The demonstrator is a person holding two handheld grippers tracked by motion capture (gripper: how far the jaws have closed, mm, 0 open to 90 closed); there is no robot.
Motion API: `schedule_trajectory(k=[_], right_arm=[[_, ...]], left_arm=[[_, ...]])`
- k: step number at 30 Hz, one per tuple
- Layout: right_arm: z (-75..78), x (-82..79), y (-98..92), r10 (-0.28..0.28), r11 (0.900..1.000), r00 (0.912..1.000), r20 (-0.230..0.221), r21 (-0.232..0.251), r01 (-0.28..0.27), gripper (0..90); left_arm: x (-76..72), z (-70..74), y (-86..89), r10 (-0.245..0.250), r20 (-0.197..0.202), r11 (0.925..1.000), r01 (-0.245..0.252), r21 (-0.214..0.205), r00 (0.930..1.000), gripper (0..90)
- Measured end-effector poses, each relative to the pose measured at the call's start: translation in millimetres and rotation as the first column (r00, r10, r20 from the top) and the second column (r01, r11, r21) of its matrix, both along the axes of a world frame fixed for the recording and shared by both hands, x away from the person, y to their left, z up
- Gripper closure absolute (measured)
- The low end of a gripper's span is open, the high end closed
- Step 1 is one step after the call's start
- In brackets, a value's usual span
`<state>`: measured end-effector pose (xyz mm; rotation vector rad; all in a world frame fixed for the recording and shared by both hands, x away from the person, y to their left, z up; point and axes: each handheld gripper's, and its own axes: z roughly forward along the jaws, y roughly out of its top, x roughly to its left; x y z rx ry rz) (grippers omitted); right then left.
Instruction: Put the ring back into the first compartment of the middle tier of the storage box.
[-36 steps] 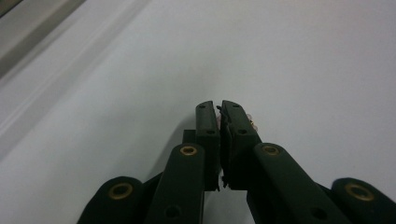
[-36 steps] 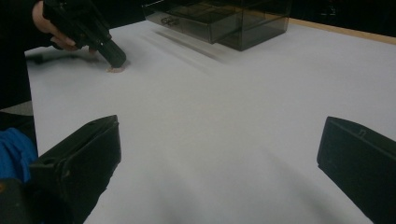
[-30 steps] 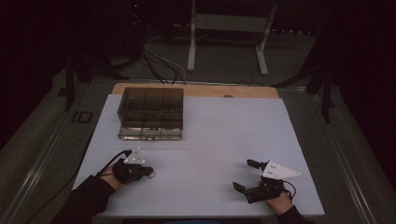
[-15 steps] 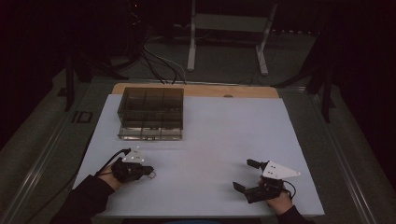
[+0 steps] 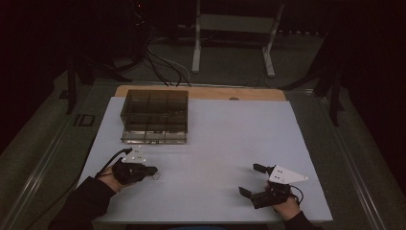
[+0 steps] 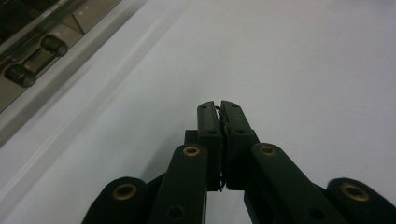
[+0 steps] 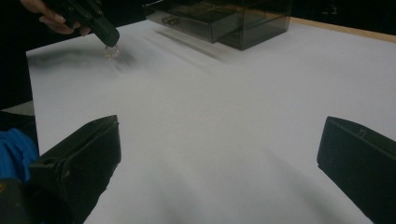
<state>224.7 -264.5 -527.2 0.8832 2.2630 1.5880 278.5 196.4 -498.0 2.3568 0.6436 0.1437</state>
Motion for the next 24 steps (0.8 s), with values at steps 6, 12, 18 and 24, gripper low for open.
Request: schedule_trajectory(k=[6, 12, 18, 24], right_arm=[[0.1, 0.1, -0.1, -0.001, 1.0000, 1.0000, 0.001, 0.001, 0.001, 0.0], [0.0, 0.1, 0.0, 0.000, 1.0000, 1.0000, 0.001, 0.002, 0.000, 0.0], [0.1, 0.1, 0.2, 0.000, 1.0000, 1.0000, 0.001, 0.002, 0.000, 0.0], [0.1, 0.1, 0.2, 0.000, 1.0000, 1.0000, 0.002, 0.003, 0.000, 0.0]], left_arm=[[0.6, 5.8, 0.6, 0.001, 0.006, 0.9999, -0.001, -0.010, 1.0000, 90.0], [1.7, 10.6, 1.7, -0.001, 0.007, 0.9998, 0.001, -0.019, 1.0000, 90.0], [2.6, 16.2, 2.1, 0.000, 0.002, 0.9997, 0.000, -0.026, 1.0000, 90.0], [3.4, 23.6, 3.1, -0.009, -0.001, 0.9991, 0.009, -0.041, 1.0000, 90.0]])
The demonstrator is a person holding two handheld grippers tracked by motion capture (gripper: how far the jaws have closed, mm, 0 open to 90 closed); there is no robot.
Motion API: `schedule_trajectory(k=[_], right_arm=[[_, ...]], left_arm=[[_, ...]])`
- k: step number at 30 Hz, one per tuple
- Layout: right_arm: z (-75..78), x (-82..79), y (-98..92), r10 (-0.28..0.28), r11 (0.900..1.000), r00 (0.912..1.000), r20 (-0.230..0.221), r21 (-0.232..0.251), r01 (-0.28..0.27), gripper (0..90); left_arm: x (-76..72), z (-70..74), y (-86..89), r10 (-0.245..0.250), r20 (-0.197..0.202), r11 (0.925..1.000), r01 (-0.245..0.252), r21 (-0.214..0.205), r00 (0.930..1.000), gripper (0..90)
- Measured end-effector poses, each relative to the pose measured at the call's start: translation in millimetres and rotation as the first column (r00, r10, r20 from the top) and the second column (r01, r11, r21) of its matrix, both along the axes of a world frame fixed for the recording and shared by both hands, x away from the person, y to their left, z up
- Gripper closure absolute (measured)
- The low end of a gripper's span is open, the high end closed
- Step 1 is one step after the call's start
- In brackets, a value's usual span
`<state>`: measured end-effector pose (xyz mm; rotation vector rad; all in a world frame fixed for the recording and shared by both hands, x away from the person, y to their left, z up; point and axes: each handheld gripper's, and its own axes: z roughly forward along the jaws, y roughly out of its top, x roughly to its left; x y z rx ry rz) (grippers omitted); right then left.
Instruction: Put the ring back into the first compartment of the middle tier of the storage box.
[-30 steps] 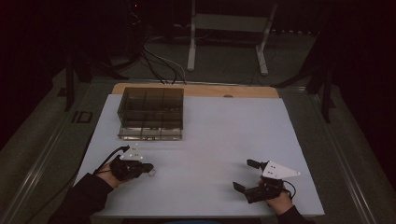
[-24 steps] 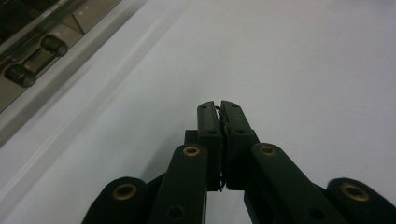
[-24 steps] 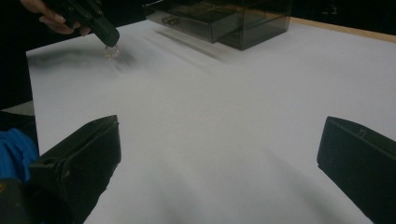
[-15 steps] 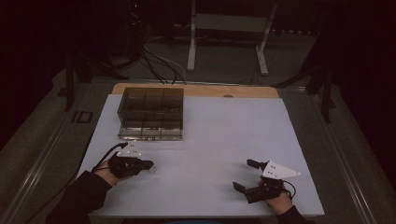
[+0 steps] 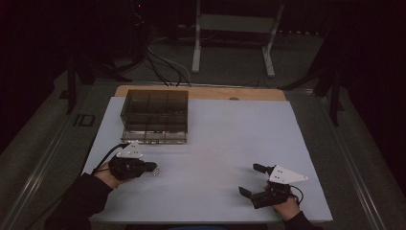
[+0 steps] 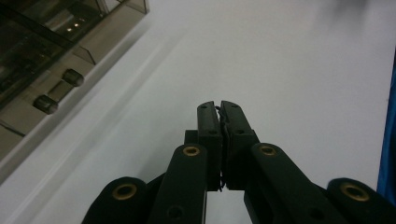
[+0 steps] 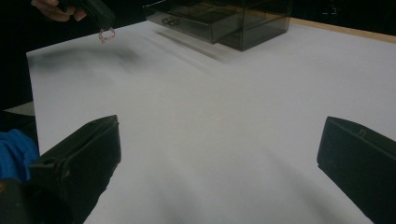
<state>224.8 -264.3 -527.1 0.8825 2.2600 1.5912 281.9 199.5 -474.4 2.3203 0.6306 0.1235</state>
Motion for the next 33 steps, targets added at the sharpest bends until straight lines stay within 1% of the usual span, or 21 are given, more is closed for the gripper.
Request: schedule_trajectory(k=[4, 5, 7, 8, 10, 20, 29, 33], right_arm=[[-0.4, 0.0, 0.3, 0.001, 1.0000, 1.0000, -0.002, -0.003, -0.001, 0.0], [-0.1, -0.1, 0.1, 0.000, 1.0000, 1.0000, -0.002, -0.001, 0.000, 0.0], [0.1, 0.0, 0.0, 0.000, 1.0000, 1.0000, 0.001, -0.001, 0.000, 0.0], [-0.5, 0.1, 0.3, 0.001, 1.0000, 1.0000, 0.000, -0.005, -0.001, 0.0], [0.0, -0.1, 0.0, 0.000, 1.0000, 1.0000, -0.001, -0.001, 0.000, 0.0], [-0.4, -0.1, 0.4, 0.001, 1.0000, 1.0000, -0.002, -0.003, -0.001, 0.0], [0.1, -0.2, 0.4, 0.000, 1.0000, 1.0000, -0.001, 0.000, 0.000, 0.0], [-0.3, -0.1, 0.4, 0.000, 1.0000, 1.0000, -0.002, -0.002, 0.000, 0.0]], left_arm=[[1.4, 4.5, 2.2, 0.007, 0.011, 0.9999, -0.006, -0.008, 0.9999, 90.0], [2.0, 5.6, 2.9, 0.008, 0.009, 0.9999, -0.008, -0.014, 0.9999, 90.0], [2.3, 6.6, 3.4, 0.007, 0.010, 0.9999, -0.007, -0.014, 0.9999, 90.0], [3.1, 10.1, 5.0, 0.014, 0.019, 0.9998, -0.013, -0.017, 0.9997, 90.0], [4.1, 12.6, 6.5, 0.012, 0.016, 0.9996, -0.012, -0.025, 0.9998, 90.0], [6.3, 22.2, 9.5, 0.022, 0.033, 0.9991, -0.021, -0.037, 0.9992, 90.0], [12.0, 32.8, 15.2, 0.043, 0.047, 0.9978, -0.041, -0.053, 0.9980, 90.0], [14.0, 37.9, 17.1, 0.044, 0.054, 0.9974, -0.041, -0.060, 0.9976, 90.0]])
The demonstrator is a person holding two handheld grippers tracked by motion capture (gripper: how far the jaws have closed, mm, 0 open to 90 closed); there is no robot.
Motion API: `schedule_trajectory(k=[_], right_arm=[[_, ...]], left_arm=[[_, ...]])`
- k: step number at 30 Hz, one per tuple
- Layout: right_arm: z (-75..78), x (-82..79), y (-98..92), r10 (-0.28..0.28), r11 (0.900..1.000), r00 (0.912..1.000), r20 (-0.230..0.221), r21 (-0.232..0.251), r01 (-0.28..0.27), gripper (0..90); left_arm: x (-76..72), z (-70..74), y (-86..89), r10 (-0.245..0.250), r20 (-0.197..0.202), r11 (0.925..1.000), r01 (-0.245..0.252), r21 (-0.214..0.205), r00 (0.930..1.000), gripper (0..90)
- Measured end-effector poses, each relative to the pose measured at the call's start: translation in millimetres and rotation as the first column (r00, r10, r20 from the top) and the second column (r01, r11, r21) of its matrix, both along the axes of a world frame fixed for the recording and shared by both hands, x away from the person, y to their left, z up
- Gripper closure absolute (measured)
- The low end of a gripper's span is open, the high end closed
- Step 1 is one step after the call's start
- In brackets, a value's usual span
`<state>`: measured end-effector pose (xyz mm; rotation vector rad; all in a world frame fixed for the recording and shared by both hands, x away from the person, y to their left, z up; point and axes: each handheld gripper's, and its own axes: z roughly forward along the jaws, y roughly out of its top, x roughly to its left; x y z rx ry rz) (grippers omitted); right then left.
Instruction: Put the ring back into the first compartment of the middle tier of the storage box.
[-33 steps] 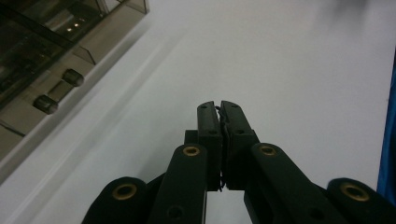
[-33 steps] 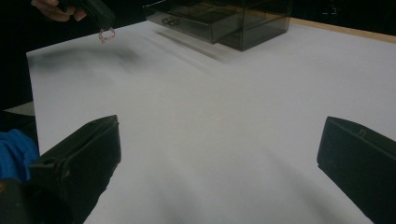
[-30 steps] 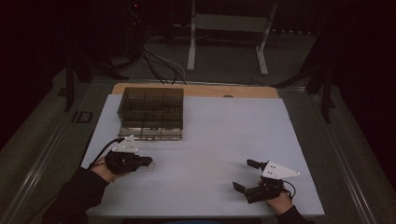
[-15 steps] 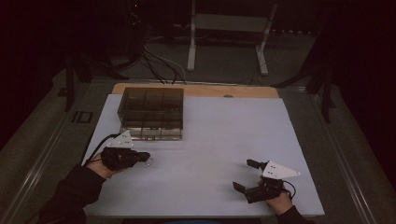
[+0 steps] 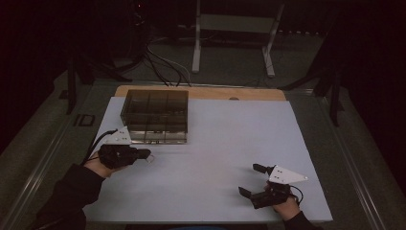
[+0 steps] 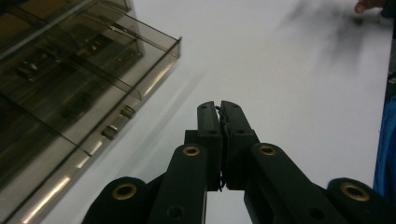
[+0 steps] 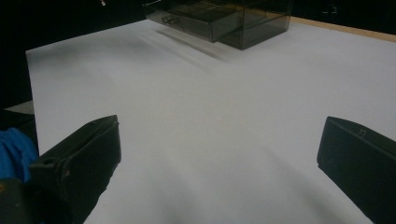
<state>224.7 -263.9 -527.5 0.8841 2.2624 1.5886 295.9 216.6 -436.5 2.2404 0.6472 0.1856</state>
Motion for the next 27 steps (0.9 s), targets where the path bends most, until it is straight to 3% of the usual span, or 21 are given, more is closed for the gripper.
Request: schedule_trajectory(k=[27], right_arm=[[-0.2, -0.3, 1.0, 0.005, 0.9999, 1.0000, 0.007, -0.009, -0.005, 0.0]], left_arm=[[25.3, 23.9, 14.2, 0.088, 0.045, 0.9949, -0.085, -0.053, 0.9951, 90.0]])
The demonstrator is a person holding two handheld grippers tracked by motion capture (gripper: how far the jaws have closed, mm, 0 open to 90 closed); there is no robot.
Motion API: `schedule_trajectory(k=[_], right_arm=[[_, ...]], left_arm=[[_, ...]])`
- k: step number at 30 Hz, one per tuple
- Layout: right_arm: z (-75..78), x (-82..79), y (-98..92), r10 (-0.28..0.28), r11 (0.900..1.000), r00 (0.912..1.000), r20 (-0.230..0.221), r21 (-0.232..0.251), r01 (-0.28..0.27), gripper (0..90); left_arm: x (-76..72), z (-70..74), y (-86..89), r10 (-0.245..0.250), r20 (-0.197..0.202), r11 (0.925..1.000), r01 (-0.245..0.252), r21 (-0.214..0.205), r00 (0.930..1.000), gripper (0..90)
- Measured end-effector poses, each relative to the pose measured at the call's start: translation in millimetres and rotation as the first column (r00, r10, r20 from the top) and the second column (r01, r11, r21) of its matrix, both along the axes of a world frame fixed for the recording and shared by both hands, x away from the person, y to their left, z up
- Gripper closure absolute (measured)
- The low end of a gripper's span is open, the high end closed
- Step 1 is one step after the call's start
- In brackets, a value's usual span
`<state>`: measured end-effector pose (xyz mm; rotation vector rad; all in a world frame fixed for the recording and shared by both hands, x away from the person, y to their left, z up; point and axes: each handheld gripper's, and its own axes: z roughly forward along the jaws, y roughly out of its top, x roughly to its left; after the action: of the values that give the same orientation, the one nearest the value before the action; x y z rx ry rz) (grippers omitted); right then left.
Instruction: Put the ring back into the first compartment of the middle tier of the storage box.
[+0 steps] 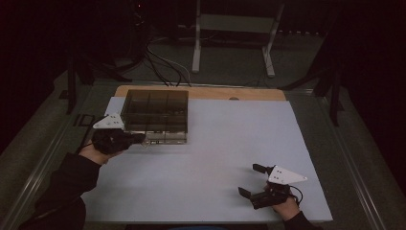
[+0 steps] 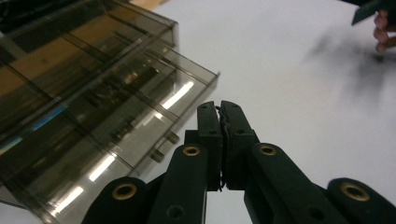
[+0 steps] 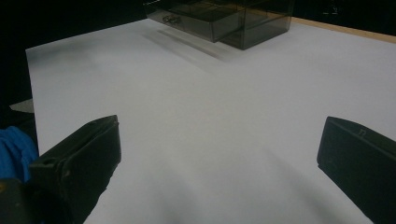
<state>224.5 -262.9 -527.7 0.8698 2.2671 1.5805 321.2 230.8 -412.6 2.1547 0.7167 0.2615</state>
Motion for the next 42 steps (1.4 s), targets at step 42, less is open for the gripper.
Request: schedule_trajectory(k=[42], right_arm=[[0.0, 0.0, -0.6, -0.002, 1.0000, 1.0000, -0.002, 0.004, 0.003, 0.0]], left_arm=[[30.8, -22.8, 22.9, 0.261, -0.030, 0.9652, -0.261, -0.012, 0.9650, 90.0]])
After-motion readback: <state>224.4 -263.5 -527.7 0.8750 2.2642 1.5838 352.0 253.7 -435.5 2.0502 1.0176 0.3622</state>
